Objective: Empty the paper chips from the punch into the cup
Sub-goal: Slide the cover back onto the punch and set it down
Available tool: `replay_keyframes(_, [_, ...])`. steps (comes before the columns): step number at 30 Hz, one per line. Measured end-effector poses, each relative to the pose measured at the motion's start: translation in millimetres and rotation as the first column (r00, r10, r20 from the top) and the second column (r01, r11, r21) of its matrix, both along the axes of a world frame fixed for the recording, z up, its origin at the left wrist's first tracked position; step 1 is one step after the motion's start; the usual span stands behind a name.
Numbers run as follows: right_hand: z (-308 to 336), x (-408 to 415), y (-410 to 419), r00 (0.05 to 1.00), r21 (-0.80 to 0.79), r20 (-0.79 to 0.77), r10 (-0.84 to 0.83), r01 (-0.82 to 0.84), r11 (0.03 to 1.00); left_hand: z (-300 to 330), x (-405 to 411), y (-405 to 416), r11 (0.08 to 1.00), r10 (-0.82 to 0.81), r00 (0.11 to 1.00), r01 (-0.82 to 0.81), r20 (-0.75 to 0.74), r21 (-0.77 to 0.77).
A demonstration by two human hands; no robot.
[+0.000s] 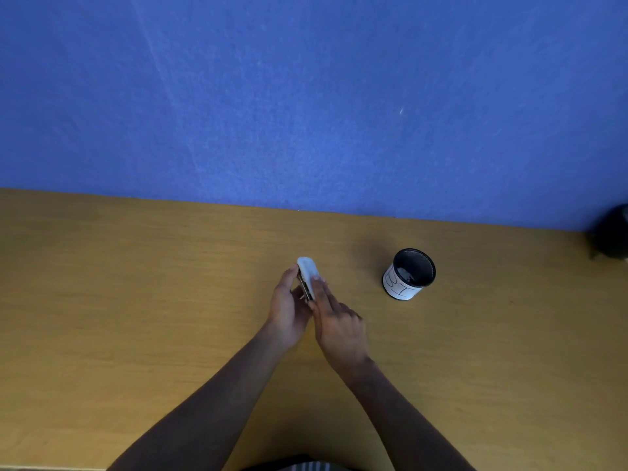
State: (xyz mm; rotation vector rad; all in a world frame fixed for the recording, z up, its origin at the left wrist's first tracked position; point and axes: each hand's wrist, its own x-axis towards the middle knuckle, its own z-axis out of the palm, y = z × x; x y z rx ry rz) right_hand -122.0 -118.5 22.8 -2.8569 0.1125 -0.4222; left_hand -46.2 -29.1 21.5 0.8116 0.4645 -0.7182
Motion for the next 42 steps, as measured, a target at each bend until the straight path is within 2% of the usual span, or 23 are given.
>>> replay_keyframes(4, [-5.5,0.1,-7.5,0.999,-0.038,0.034,-0.001,0.003,0.999,-0.6,-1.7,0.8,0.998,0.044,0.998,-0.046,0.050,0.051])
replay_keyframes(8, [-9.1,-2.2,-10.4,1.000,0.031,-0.005,0.030,-0.030,0.999,0.1,-4.7,2.5,0.997,0.045,0.994,-0.051,0.102,0.057])
replay_keyframes(11, [-5.0,-3.6,-12.1,0.999,0.223,-0.032,-0.002,0.010,0.975,-0.1,-4.6,4.8,0.995,0.028,0.990,-0.040,0.138,0.088])
replay_keyframes(15, [-6.3,-1.6,-20.8,0.998,0.556,-0.027,0.058,-0.033,0.831,1.0,-2.0,9.1,0.984,-0.045,0.982,0.011,0.181,0.180])
replay_keyframes(19, [-15.6,1.0,-31.2,0.999,0.698,-0.033,0.009,0.017,0.716,2.1,1.6,14.2,0.962,-0.105,0.968,0.041,0.227,0.269])
replay_keyframes(23, [-20.7,2.7,-40.3,0.995,0.826,-0.094,-0.040,0.100,0.554,1.1,1.4,14.6,0.944,-0.123,0.970,0.048,0.212,0.327])
replay_keyframes(30, [-8.4,3.2,-46.4,0.974,0.916,-0.224,-0.043,0.225,0.332,3.2,4.8,14.6,0.899,-0.215,0.931,0.070,0.296,0.432])
replay_keyframes(33, [-9.2,3.9,-47.8,0.967,0.931,-0.249,-0.042,0.252,0.263,3.4,6.6,15.4,0.899,-0.211,0.931,0.065,0.297,0.433])
replay_keyframes(36, [-6.6,3.8,-46.3,0.960,0.948,-0.276,-0.048,0.280,0.153,2.7,7.3,14.0,0.900,-0.191,0.936,0.047,0.296,0.433])
replay_keyframes(42, [-0.7,5.2,-42.7,0.966,0.964,-0.259,-0.030,0.260,0.059,-1.3,6.0,14.6,0.903,-0.122,0.957,-0.003,0.264,0.429])
